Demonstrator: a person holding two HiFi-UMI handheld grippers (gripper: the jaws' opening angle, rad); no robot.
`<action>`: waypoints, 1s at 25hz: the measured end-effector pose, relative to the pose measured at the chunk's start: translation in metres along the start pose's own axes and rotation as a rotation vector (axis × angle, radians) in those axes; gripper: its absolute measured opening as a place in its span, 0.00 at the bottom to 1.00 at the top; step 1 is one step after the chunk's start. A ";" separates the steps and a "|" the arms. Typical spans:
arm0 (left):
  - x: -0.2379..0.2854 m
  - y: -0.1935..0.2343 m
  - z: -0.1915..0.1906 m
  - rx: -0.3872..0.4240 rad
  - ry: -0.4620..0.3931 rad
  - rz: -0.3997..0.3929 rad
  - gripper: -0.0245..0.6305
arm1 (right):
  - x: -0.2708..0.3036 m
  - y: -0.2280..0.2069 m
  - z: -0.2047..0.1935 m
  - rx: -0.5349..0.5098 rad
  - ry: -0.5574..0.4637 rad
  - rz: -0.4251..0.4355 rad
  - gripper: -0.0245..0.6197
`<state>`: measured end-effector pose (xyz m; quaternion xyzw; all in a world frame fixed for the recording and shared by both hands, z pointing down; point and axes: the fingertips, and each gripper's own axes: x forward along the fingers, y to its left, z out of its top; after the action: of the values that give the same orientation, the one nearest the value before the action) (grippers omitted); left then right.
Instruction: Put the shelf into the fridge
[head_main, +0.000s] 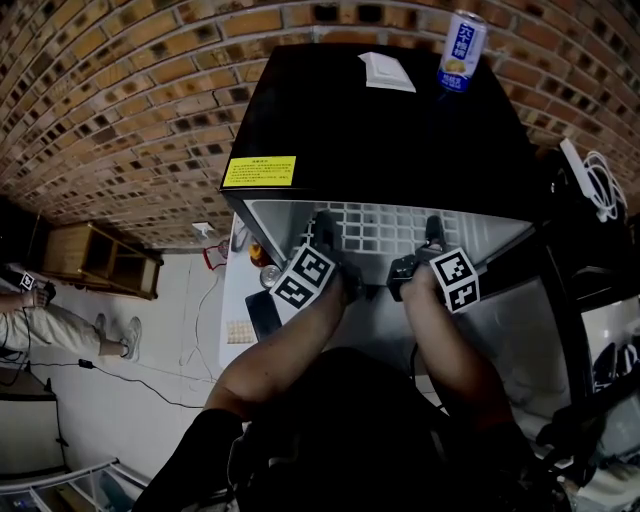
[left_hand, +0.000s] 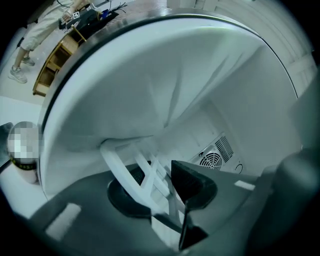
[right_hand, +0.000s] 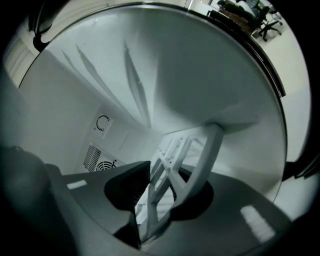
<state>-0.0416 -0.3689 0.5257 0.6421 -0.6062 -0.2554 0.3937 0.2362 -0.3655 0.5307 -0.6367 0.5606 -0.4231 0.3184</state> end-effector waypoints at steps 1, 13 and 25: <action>0.000 0.000 0.000 0.007 -0.003 0.000 0.20 | 0.000 0.000 0.000 -0.002 -0.001 0.003 0.24; 0.001 0.000 -0.001 -0.009 -0.003 -0.004 0.20 | 0.001 -0.003 0.000 0.026 -0.003 -0.013 0.24; -0.008 -0.007 -0.013 0.039 0.102 -0.061 0.20 | -0.003 0.003 -0.011 0.001 0.072 0.043 0.24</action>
<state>-0.0280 -0.3585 0.5260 0.6800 -0.5702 -0.2226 0.4035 0.2255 -0.3625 0.5324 -0.6088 0.5849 -0.4391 0.3073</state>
